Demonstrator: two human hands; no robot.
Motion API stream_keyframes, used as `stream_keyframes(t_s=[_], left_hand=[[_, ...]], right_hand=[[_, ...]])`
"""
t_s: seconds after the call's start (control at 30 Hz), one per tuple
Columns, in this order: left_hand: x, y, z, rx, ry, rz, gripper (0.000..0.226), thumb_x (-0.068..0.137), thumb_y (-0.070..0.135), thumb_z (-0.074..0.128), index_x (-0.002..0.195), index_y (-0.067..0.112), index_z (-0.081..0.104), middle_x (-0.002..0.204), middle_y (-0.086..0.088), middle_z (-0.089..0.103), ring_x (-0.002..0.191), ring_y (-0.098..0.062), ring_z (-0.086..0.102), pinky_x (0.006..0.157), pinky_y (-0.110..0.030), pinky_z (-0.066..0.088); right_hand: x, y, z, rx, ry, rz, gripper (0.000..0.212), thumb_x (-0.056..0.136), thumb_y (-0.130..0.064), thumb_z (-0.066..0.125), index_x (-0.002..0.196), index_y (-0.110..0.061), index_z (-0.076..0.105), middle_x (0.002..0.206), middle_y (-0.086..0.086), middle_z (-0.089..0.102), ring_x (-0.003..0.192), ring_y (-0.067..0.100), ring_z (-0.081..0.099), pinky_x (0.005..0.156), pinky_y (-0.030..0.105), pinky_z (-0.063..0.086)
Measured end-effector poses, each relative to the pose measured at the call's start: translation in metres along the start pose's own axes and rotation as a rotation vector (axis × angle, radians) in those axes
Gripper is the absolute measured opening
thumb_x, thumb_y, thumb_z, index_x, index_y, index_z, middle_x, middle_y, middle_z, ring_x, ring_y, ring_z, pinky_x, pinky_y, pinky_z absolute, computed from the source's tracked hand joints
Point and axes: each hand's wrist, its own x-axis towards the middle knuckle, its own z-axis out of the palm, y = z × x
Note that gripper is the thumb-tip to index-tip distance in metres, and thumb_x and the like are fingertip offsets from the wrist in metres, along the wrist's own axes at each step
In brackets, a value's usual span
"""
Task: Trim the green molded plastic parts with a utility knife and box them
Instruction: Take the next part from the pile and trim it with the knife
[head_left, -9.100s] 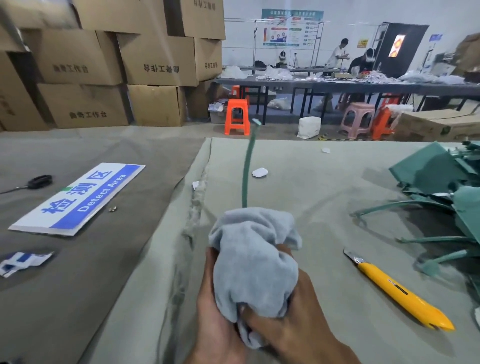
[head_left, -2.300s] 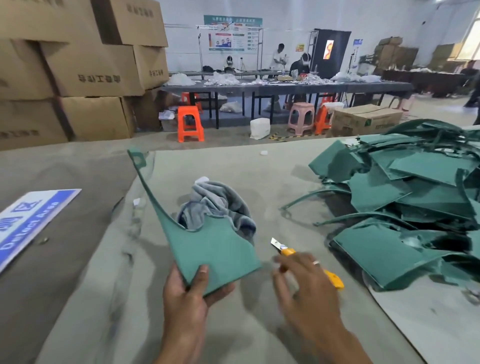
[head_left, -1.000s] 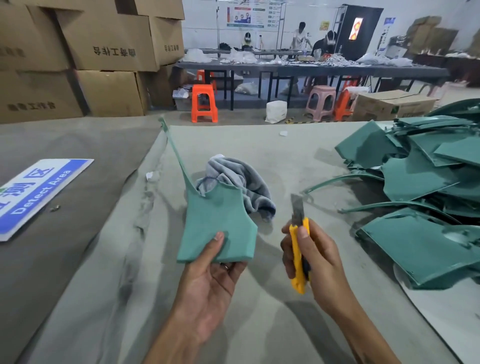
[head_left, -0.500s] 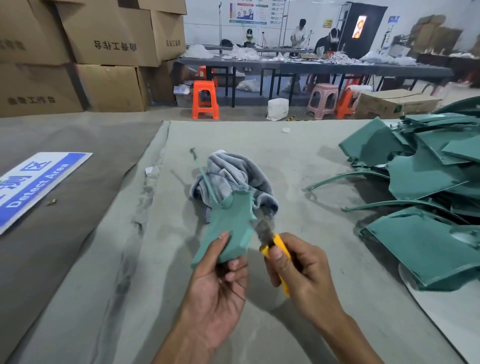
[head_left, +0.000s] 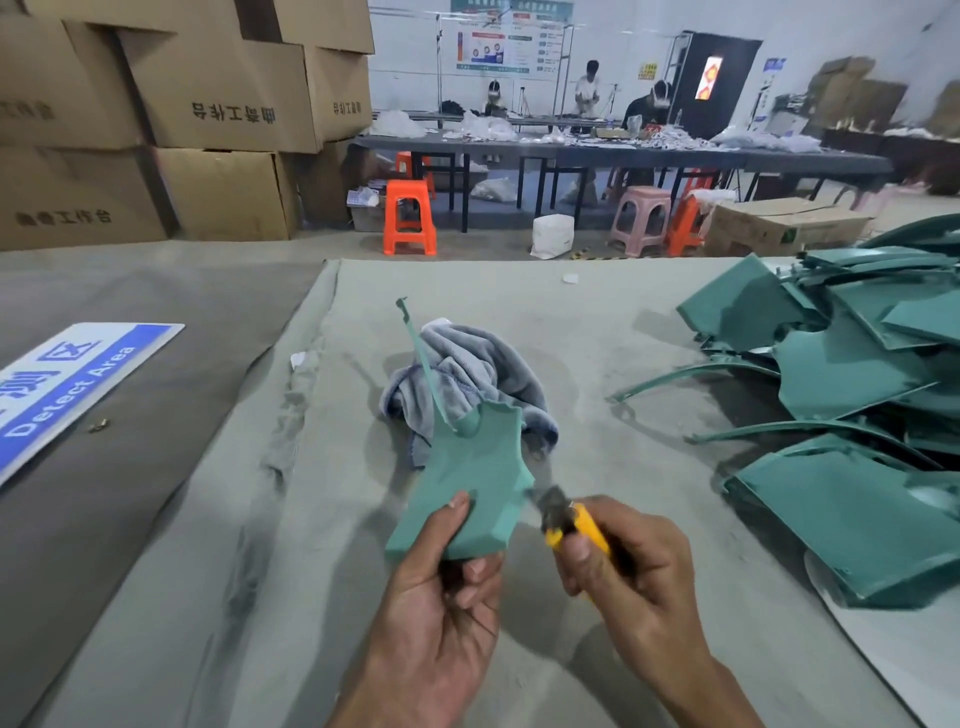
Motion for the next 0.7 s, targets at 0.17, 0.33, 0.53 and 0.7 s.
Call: stream_keyframes(t_s=[0.17, 0.33, 0.53, 0.7], left_hand=[[-0.001, 0.003, 0.003, 0.006, -0.128, -0.004, 0.052, 0.032, 0.0, 0.101, 0.077, 0.001, 0.074, 0.062, -0.007, 0.054, 0.032, -0.009, 0.039, 0.024, -0.015, 0.029], [-0.003, 0.003, 0.005, 0.02, -0.222, -0.007, 0.063, 0.02, 0.003, 0.102, 0.077, 0.002, 0.076, 0.065, -0.009, 0.055, 0.028, -0.009, 0.035, 0.022, -0.013, 0.026], [-0.007, 0.003, 0.009, 0.047, -0.268, -0.077, 0.068, 0.019, -0.001, 0.1, 0.082, -0.003, 0.075, 0.061, -0.015, 0.057, 0.023, -0.011, 0.033, 0.022, -0.013, 0.025], [-0.011, 0.002, 0.011, 0.099, -0.247, -0.106, 0.078, 0.019, -0.002, 0.099, 0.094, -0.007, 0.076, 0.052, -0.019, 0.052, 0.02, -0.012, 0.03, 0.022, -0.013, 0.026]], right_hand=[[0.002, 0.004, 0.004, 0.006, 0.026, 0.053, 0.022, 0.103, -0.038, 0.064, 0.092, -0.024, 0.075, 0.058, -0.001, 0.058, 0.044, 0.019, 0.054, 0.046, 0.023, 0.04], [-0.001, 0.01, -0.009, 0.086, 0.051, 0.123, 0.02, 0.101, -0.029, 0.062, 0.096, -0.017, 0.078, 0.056, 0.006, 0.056, 0.045, 0.021, 0.051, 0.051, 0.019, 0.041], [0.004, 0.013, -0.005, -0.012, 0.094, 0.111, 0.02, 0.102, -0.036, 0.061, 0.095, -0.026, 0.077, 0.057, 0.005, 0.059, 0.047, 0.016, 0.056, 0.051, 0.021, 0.045], [0.003, 0.005, -0.014, 0.008, 0.082, 0.032, 0.024, 0.101, -0.04, 0.066, 0.097, -0.021, 0.079, 0.06, -0.003, 0.059, 0.044, 0.023, 0.052, 0.041, 0.032, 0.038]])
